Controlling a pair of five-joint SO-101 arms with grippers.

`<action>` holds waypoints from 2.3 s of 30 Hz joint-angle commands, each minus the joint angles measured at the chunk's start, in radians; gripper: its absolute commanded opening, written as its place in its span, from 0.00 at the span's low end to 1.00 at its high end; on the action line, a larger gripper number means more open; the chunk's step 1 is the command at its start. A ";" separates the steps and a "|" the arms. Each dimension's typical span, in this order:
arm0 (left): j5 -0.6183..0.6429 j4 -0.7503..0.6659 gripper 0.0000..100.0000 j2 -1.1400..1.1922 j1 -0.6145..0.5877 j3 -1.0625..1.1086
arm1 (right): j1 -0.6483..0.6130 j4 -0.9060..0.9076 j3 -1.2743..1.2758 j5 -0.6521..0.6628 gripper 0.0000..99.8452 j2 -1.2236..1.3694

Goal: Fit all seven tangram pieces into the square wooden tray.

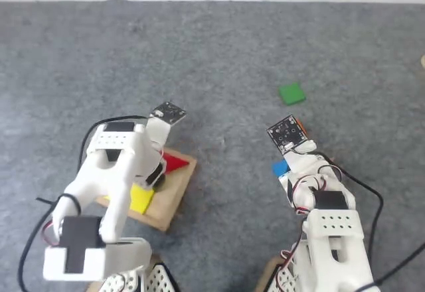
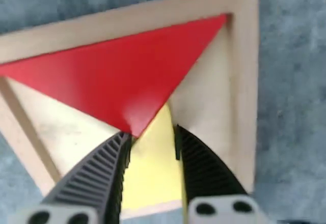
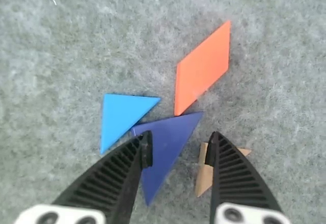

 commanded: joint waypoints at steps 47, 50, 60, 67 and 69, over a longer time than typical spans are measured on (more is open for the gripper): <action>-0.488 0.003 0.15 -0.198 -0.334 0.219 | 0.005 -0.013 -0.002 0.009 0.18 -0.019; -0.351 -0.104 0.15 -0.054 -0.193 0.173 | 0.004 -0.013 -0.002 0.009 0.18 -0.019; -0.086 -0.227 0.15 0.144 -0.086 -0.185 | 0.004 -0.019 -0.003 0.009 0.18 -0.021; 0.014 -0.267 0.15 -0.011 -0.037 -0.185 | 0.002 -0.021 -0.003 0.009 0.18 -0.021; 0.037 -0.272 0.15 -0.066 -0.037 -0.191 | 0.002 -0.021 -0.003 0.009 0.18 -0.021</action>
